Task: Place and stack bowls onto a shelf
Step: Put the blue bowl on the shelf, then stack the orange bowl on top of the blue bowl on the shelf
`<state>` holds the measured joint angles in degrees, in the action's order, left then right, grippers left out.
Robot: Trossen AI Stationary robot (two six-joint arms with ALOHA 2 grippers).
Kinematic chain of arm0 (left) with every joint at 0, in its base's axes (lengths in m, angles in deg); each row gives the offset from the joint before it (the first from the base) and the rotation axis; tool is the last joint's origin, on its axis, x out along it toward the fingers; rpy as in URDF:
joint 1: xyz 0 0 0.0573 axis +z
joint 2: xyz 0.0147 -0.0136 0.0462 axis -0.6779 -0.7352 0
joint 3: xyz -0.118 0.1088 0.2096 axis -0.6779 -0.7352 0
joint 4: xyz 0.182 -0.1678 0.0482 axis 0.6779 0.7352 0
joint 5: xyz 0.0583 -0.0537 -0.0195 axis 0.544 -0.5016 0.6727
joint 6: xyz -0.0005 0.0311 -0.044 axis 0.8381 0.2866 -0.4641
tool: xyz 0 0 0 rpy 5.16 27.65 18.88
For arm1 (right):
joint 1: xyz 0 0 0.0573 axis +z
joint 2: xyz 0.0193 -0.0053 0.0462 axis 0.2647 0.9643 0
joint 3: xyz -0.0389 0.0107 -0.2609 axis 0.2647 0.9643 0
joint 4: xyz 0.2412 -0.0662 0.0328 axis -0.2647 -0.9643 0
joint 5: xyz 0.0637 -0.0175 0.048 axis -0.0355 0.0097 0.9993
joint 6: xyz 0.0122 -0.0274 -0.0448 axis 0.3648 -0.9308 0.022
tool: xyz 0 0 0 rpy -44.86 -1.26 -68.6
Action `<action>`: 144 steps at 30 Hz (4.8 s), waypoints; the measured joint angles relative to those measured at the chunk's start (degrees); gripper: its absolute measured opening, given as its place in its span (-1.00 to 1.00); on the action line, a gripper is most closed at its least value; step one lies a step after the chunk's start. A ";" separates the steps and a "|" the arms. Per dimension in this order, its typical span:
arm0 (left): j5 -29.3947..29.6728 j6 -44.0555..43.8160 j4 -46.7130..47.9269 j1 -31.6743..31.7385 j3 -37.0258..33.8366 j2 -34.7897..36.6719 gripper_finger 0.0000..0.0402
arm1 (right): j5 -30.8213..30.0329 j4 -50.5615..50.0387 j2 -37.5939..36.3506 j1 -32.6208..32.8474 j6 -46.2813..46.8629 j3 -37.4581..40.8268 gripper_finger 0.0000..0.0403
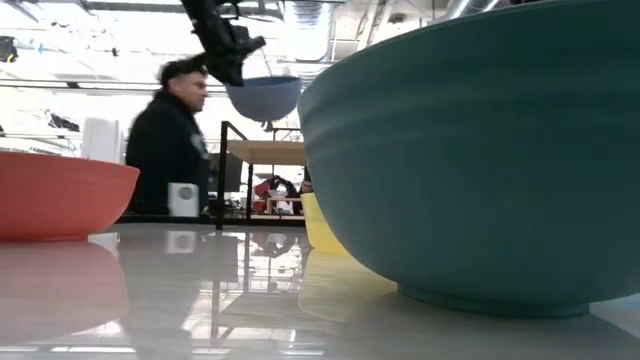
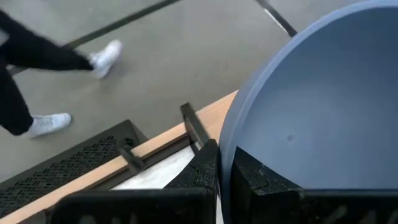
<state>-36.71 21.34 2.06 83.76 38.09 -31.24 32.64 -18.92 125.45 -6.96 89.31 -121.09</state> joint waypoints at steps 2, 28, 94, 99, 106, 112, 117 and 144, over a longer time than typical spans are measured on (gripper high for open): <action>-0.44 -0.02 0.04 0.00 2.05 -3.03 -1.00 | -0.52 -0.26 -0.01 0.86 0.37 0.00 -0.47; -11.27 -4.31 5.02 0.85 9.15 -16.02 -0.62 | -2.24 -4.51 0.00 2.36 1.33 0.00 -0.47; -9.56 -21.37 23.04 -27.92 -40.64 34.89 -0.27 | 10.22 -0.32 80.43 24.28 -4.81 -71.76 0.12; -12.59 -31.50 24.81 -29.36 -40.64 40.71 -0.27 | 12.29 -4.39 86.29 24.98 -2.00 -77.94 0.10; -12.47 -37.24 25.01 -31.07 -40.64 46.17 -0.27 | 11.82 -6.07 94.61 26.34 0.63 -84.99 0.06; -12.40 -40.29 28.37 -33.12 -40.62 47.12 -0.27 | 11.71 -6.08 99.89 26.53 1.38 -90.00 0.04; -12.00 -40.68 29.79 -34.72 -40.62 46.67 -0.27 | 11.65 -9.50 100.59 26.36 1.14 -90.96 0.00; -11.64 -25.79 1.49 -34.97 -40.62 44.56 -0.27 | -5.40 -29.75 88.49 26.08 -14.53 -90.95 -0.85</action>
<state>-48.35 -4.45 3.55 48.79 -2.53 13.32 27.24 -48.67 213.94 19.12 74.78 -212.04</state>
